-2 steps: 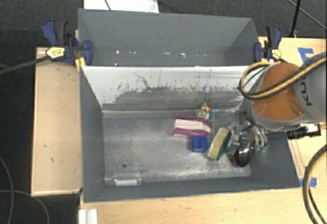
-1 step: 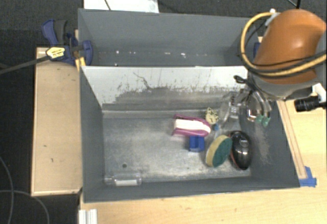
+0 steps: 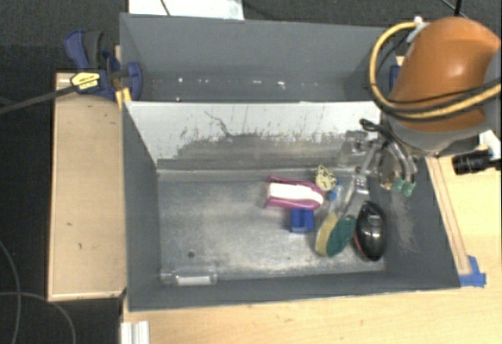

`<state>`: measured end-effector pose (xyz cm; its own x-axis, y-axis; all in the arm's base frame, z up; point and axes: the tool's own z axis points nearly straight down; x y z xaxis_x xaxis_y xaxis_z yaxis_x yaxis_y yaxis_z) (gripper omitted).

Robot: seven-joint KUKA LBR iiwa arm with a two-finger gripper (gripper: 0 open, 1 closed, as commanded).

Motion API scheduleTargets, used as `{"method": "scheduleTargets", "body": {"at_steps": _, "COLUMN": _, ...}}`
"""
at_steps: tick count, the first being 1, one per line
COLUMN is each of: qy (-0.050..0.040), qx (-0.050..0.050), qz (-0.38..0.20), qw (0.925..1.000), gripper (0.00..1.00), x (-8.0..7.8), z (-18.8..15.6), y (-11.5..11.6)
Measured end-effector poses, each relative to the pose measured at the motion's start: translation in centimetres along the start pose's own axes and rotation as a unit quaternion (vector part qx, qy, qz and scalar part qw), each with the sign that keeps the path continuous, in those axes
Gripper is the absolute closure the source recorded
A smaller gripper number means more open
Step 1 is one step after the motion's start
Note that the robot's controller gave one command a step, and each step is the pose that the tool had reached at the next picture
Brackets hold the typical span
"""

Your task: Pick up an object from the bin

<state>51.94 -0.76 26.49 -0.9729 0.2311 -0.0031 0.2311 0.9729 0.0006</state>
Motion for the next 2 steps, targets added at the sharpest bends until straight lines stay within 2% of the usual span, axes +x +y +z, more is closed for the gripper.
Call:
{"method": "scheduleTargets", "body": {"at_steps": 1, "qy": 0.0038, "qx": 0.001, "qz": 0.014, "qw": 0.9999, "gripper": 0.0, "x": -1.4, "z": 13.2, "y": 3.4}}
{"method": "scheduleTargets", "body": {"at_steps": 2, "qy": 0.0021, "qx": 0.001, "qz": 0.055, "qw": 0.9985, "gripper": 0.0, "x": -1.8, "z": 18.6, "y": 2.0}}
